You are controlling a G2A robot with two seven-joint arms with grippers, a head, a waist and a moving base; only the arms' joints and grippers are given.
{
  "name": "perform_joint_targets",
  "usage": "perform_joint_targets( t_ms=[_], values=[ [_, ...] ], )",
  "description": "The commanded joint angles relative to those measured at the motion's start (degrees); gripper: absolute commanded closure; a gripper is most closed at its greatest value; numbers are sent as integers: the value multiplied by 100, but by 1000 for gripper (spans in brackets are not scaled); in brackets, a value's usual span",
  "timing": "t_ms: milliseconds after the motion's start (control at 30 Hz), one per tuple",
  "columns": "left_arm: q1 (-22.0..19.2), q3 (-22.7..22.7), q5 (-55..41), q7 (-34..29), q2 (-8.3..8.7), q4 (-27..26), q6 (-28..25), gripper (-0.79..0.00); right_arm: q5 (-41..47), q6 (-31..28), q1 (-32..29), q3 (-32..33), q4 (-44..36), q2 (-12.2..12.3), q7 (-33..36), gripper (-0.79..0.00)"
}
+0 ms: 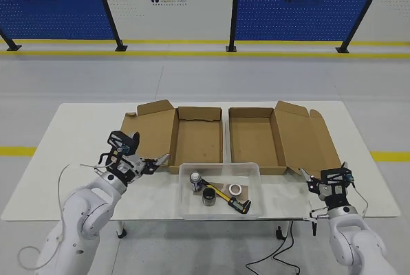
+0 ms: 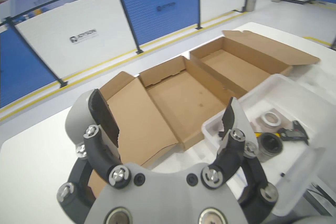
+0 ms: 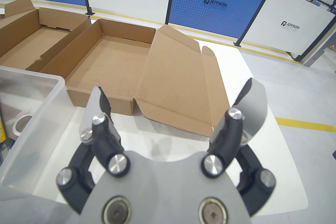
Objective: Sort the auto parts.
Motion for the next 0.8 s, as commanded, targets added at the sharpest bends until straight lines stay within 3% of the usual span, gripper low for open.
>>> perform_joint_targets(
  t_ms=[0, 367, 533, 767],
  values=[
    [-262, 243, -59, -399, 1, 41, -315, -785, 0, 0, 0, 0, 0, 0, 0, -785],
    [-1240, 1385, -1269, -2195, -15, 722, -1623, -785, 0, 0, 0, 0, 0, 0, 0, -785],
    [-1561, 1673, -1690, -2676, -30, 1097, -1510, -785, 0, 0, 0, 0, 0, 0, 0, -785],
    [-1581, 1687, -1694, -2694, -31, 1108, -1501, -785, 0, 0, 0, 0, 0, 0, 0, -785]
  ],
)
